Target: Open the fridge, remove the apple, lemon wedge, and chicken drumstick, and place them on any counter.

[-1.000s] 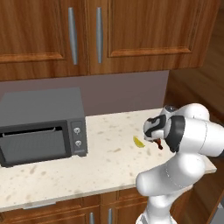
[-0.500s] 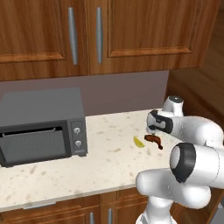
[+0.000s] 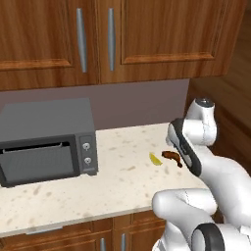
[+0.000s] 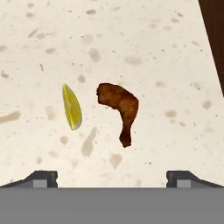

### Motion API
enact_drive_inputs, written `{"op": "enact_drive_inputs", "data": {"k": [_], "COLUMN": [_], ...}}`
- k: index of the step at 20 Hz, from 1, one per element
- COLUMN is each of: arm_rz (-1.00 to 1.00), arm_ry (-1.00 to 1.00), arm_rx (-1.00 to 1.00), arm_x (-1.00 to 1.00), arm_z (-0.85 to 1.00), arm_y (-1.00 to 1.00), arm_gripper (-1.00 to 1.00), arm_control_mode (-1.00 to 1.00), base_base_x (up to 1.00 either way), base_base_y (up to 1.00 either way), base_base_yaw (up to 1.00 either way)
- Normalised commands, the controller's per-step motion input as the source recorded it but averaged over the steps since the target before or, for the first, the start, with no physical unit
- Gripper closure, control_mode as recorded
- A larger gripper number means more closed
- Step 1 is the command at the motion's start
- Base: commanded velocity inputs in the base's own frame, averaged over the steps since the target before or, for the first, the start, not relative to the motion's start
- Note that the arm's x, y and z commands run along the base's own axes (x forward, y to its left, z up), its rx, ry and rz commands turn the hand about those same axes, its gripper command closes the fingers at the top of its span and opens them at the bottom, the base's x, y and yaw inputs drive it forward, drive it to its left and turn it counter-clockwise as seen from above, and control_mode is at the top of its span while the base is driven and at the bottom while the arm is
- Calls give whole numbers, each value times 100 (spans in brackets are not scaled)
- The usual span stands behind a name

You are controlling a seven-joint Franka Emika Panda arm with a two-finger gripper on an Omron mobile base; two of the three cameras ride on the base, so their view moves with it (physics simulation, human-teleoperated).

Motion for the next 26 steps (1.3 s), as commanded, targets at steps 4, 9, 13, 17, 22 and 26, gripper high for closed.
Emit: {"op": "enact_drive_inputs", "data": {"k": [4, 9, 13, 17, 22, 26], "arm_rz": [-9, -6, -4, 0, 0, 0], "arm_ry": [-7, -15, -16, -22, -17, -11], "arm_rx": [0, 0, 0, 0, 1, 0], "arm_x": [-88, -81, -52, -65, -88, -62], "arm_z": [81, 74, 73, 77, 79, 62], "arm_y": [7, 19, 31, 19, 0, 5], "arm_gripper": [-100, -100, -100, -100, -100, -100], "arm_control_mode": [-100, -100, -100, -100, -100, -100], "base_base_x": [0, 0, 0, 0, 0, 0], "base_base_y": [0, 0, 0, 0, 0, 0], "base_base_yaw": [0, 0, 0, 0, 0, 0]}}
